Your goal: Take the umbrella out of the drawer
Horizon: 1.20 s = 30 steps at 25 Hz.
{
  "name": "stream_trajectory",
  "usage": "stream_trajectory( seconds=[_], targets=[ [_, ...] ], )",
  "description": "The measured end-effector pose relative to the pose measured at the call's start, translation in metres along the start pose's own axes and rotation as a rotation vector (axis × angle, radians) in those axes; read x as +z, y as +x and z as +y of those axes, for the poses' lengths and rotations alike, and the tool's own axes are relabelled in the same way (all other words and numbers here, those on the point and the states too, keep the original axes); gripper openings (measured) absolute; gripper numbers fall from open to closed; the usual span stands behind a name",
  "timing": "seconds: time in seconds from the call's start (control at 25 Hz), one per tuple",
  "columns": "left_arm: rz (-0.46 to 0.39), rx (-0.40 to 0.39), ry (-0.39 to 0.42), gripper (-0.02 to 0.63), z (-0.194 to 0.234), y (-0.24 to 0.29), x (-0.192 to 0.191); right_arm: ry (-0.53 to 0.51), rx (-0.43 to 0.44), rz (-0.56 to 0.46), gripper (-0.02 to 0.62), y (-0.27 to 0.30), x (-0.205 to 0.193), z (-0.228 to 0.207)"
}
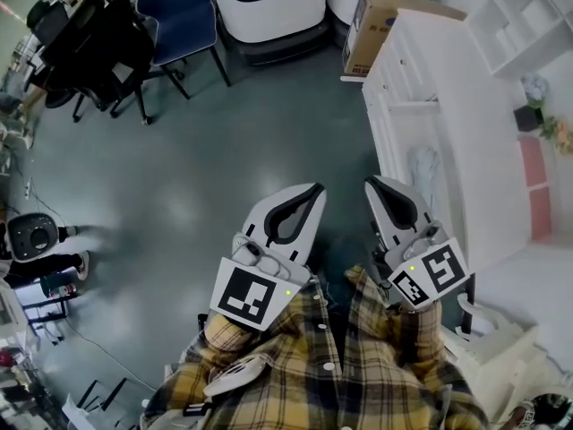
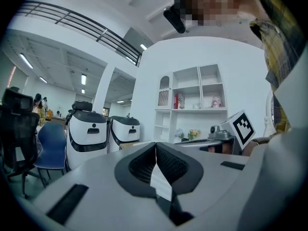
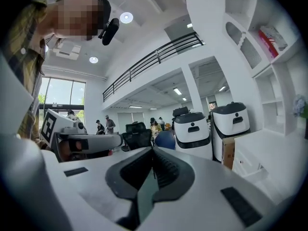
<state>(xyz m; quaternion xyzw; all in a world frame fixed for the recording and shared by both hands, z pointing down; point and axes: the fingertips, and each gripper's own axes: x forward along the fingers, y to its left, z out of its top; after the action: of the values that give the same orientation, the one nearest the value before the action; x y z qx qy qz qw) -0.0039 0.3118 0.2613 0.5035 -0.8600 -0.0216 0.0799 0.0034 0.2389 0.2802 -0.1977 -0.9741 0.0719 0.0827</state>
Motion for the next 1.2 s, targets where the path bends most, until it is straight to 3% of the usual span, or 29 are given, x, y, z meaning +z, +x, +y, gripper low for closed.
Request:
stream_trajectory(
  seconds=[0.32, 0.64, 0.88, 1.2],
  targets=[
    [0.039, -0.031, -0.021, 0.021, 0.005, 0.03, -0.011, 0.028, -0.051, 0.032, 0.018, 0.0, -0.008, -0.035],
    [0.078, -0.077, 0.009, 0.021, 0.029, 0.082, -0.012, 0.059, -0.097, 0.016, 0.018, 0.029, -0.01, -0.087],
    [0.097, -0.2, 0.038, 0.021, 0.029, 0.171, 0.001, 0.097, -0.159, -0.015, 0.018, 0.038, 0.002, -0.157],
    [0.138, -0.411, 0.052, 0.021, 0.0, 0.272, 0.022, 0.144, -0.317, -0.055, 0.018, 0.019, 0.028, -0.238]
  ],
)
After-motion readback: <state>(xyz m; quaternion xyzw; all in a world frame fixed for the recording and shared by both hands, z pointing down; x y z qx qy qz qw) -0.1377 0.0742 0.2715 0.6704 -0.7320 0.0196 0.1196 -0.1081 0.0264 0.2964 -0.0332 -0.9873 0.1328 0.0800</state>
